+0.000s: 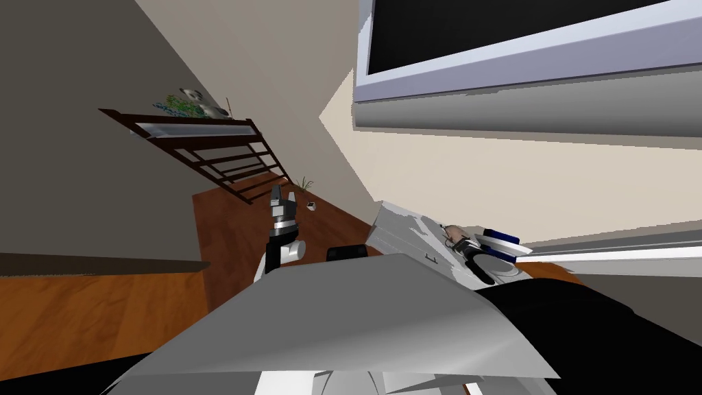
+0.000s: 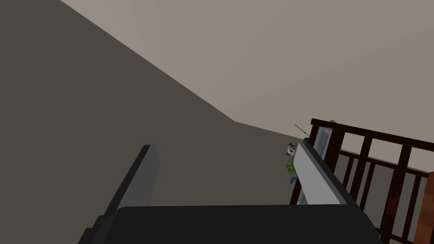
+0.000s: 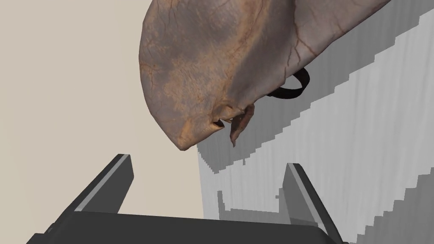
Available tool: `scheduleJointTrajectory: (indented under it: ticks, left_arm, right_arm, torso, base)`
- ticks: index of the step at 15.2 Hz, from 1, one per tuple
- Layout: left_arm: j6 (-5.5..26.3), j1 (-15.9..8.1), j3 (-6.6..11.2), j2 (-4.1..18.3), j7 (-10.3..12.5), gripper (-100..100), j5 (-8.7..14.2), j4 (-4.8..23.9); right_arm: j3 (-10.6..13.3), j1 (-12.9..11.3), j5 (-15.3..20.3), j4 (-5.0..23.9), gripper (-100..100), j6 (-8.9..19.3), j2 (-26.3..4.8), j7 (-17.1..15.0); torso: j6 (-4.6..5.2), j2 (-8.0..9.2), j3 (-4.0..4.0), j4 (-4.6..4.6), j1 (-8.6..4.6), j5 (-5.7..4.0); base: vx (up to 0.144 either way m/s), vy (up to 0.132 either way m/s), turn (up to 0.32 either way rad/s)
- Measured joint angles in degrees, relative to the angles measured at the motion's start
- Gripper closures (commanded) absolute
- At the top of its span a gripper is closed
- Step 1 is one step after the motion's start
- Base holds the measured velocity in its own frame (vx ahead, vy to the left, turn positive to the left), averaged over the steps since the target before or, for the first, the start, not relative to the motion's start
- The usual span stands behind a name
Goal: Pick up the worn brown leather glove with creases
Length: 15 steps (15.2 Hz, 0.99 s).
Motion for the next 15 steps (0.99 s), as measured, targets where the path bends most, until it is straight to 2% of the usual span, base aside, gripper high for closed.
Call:
scheduleJointTrajectory:
  ticks: [4,8,11,15]
  left_arm:
    - [0.0,0.0,0.0,0.0,0.0,0,0.0,0.0]
    - [0.0,0.0,0.0,0.0,0.0,0,0.0,0.0]
    - [0.0,0.0,0.01,0.01,0.0,0,0.0,0.0]
    - [0.0,0.0,0.01,0.01,0.0,0,0.0,0.0]
  right_arm:
    - [0.36,-2.27,-2.98,2.43,-100,4.45,2.1,0.75]
    - [-1.06,-4.72,-2.13,6.09,-100,7.62,5.78,-0.24]
    - [-0.88,-5.36,-4.08,6.75,-100,9.97,7.27,0.37]
    - [-0.85,-7.35,-4.42,9.55,-100,12.53,10.51,-0.45]
  torso:
    - [0.0,0.0,0.0,0.0,-0.07,-0.02]
    - [0.01,0.05,0.03,0.01,-0.18,-0.05]
    - [0.01,0.07,0.04,0.01,-0.22,-0.05]
    - [0.01,0.1,0.06,0.02,-0.33,-0.08]
  base:
    - [-0.004,0.011,0.043]
    - [-0.014,-0.012,0.038]
    - [-0.018,-0.027,0.031]
    - [-0.025,-0.049,0.033]
